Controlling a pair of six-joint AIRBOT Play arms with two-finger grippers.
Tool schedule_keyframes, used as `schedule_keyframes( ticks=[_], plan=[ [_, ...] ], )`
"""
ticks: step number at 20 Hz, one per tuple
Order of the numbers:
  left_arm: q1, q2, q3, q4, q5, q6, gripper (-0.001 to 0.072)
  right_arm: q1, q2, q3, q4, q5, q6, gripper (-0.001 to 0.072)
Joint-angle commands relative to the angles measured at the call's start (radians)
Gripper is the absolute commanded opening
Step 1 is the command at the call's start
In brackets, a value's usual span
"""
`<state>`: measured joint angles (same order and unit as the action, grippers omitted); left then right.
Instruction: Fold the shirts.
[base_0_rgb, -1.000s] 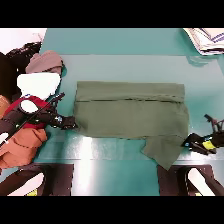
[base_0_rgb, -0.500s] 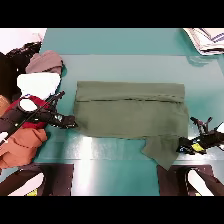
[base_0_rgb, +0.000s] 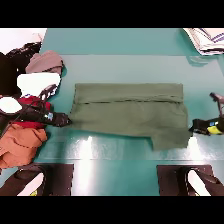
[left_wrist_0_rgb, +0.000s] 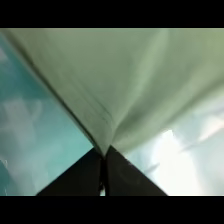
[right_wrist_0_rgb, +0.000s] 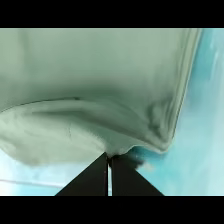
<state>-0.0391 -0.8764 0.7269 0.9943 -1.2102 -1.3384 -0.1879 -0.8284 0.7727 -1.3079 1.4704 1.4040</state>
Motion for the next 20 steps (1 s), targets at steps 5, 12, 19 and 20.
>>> schedule_keyframes(
  ticks=[5,12,19,20],
  plan=[
    [0.0,-0.28,0.249,0.029,0.202,-0.024,0.0027,0.106,-0.337,0.357,-0.003,-0.164,0.001,0.0016],
    [0.0,-0.669,0.545,0.02,0.269,-0.05,0.0028,0.131,-0.724,0.708,-0.001,-0.199,0.002,0.0016],
    [0.001,-0.748,0.661,0.019,0.321,-0.077,0.0029,0.121,-0.965,0.991,0.153,-0.176,0.001,0.003],
    [0.0,-0.748,0.673,0.019,0.313,-0.079,0.015,0.121,-0.99,1.033,0.167,-0.158,0.001,0.0236]
  ],
)
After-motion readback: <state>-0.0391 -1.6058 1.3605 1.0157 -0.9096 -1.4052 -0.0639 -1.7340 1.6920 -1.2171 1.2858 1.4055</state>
